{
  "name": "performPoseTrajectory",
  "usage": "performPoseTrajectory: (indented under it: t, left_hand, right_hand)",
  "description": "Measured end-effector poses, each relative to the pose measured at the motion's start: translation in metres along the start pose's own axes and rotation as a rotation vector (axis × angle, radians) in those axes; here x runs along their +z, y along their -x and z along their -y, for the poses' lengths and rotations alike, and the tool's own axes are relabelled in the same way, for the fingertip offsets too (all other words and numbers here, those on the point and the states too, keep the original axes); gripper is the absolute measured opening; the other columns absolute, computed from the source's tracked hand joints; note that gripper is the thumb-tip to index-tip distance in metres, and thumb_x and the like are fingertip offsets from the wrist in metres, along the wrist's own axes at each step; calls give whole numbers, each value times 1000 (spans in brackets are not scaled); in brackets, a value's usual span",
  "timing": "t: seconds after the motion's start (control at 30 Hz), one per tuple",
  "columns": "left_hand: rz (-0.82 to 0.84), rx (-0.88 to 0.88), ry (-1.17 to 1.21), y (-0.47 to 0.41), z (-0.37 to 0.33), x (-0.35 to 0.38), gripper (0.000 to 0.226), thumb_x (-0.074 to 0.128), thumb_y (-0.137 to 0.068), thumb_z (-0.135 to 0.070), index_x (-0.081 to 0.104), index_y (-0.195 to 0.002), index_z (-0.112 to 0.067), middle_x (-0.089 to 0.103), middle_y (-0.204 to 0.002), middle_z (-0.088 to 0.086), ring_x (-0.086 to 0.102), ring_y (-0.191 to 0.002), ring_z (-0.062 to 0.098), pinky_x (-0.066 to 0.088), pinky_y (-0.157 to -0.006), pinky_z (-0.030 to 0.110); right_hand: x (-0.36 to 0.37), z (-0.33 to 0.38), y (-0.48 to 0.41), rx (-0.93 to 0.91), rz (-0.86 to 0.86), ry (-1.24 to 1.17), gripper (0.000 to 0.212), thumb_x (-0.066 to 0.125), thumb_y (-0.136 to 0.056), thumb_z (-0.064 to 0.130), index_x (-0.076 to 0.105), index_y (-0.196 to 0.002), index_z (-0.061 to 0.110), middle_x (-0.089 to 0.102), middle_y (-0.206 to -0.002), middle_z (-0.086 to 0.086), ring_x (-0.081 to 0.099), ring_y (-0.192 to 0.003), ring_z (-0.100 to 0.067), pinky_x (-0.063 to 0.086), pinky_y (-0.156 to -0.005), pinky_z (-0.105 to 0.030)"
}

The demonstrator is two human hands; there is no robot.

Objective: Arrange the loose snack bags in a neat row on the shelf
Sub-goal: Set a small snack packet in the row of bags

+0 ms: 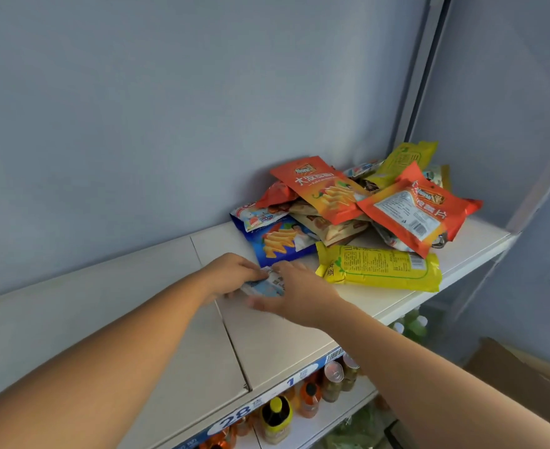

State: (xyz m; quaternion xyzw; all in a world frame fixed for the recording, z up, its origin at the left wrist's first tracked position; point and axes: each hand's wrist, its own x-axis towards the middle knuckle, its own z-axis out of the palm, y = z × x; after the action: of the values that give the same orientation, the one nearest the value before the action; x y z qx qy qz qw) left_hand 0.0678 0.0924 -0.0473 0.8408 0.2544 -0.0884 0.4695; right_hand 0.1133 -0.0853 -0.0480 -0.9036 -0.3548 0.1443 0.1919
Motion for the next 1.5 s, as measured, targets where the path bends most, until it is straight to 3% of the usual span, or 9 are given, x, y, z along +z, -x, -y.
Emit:
performPoseTrajectory:
  t: [0.1, 0.3, 0.47, 0.6, 0.73, 0.9, 1.17, 1.33, 1.5]
  left_hand:
    - [-43, -53, 87, 4, 1, -11, 18, 78, -85, -33, 78, -96, -18, 76, -90, 14, 56, -72, 18, 35, -51, 28]
    - [-87, -93, 292, 17, 14, -41, 25, 67, -95, -34, 72, -97, -10, 61, -77, 7, 47, -55, 12, 34, -49, 23]
    - [-240, 96, 289, 33, 23, -70, 65, 41, -89, -78, 68, -117, -25, 69, -115, -8, 64, -103, 11, 51, -87, 34]
    - [-195, 265, 118, 42, 36, -77, 58, 71, -75, -67, 69, -119, -30, 72, -117, -12, 65, -113, 6, 51, -92, 26]
    - [-188, 252, 84, 48, 47, -81, 42, 81, -81, -41, 70, -118, -25, 76, -111, -9, 70, -104, 7, 57, -89, 28]
    - [-355, 197, 175, 63, 56, -81, 22, 75, -88, -38, 70, -101, -21, 76, -87, -7, 69, -71, 4, 51, -58, 18]
    - [-668, 14, 306, 102, 92, -77, 24, 75, -87, -43, 65, -94, -22, 75, -88, -3, 75, -74, 13, 62, -61, 28]
    - [-845, -103, 329, 144, 136, -98, 28, 74, -88, -42, 68, -94, -15, 76, -86, 2, 76, -69, 16, 61, -56, 28]
    - [-936, -206, 299, 178, 187, -137, 40, 72, -87, -50, 67, -100, -13, 75, -92, 5, 76, -76, 22, 63, -59, 35]
  right_hand:
    - [8, 6, -3, -107, -9, 11, 103, 73, -73, 71, 28, -156, 31, 41, -154, 4, 50, -134, -20, 47, -107, -43]
    - [18, 25, -16, -174, -100, -204, 60, 67, -87, 39, 46, -142, 28, 51, -134, 3, 61, -110, -19, 56, -93, -41]
    - [2, 36, -31, 29, 19, -993, 23, 61, -99, 19, 67, -121, 15, 76, -112, -8, 72, -106, -29, 60, -95, -47]
    - [-8, 40, -34, 139, 238, -1312, 19, 60, -100, 19, 66, -115, 8, 79, -107, -17, 74, -104, -36, 61, -90, -54]
    - [-9, 39, -38, 115, 419, -1327, 32, 58, -100, 21, 65, -124, 1, 76, -115, -20, 72, -103, -35, 59, -93, -51]
    - [5, 52, -48, 63, 428, -1539, 52, 57, -97, 43, 63, -130, 3, 70, -128, -24, 70, -113, -34, 61, -94, -46]
    - [67, 117, -56, -38, 326, -1254, 25, 71, -96, 31, 71, -114, 13, 80, -107, -10, 78, -97, -28, 63, -89, -43]
    - [109, 172, -58, -85, 406, -1228, 24, 71, -97, 26, 75, -111, 8, 80, -107, -14, 77, -100, -33, 59, -96, -53]
    - [140, 240, -54, -108, 517, -1240, 17, 65, -100, 16, 71, -113, 7, 78, -113, -14, 75, -104, -30, 60, -95, -45]
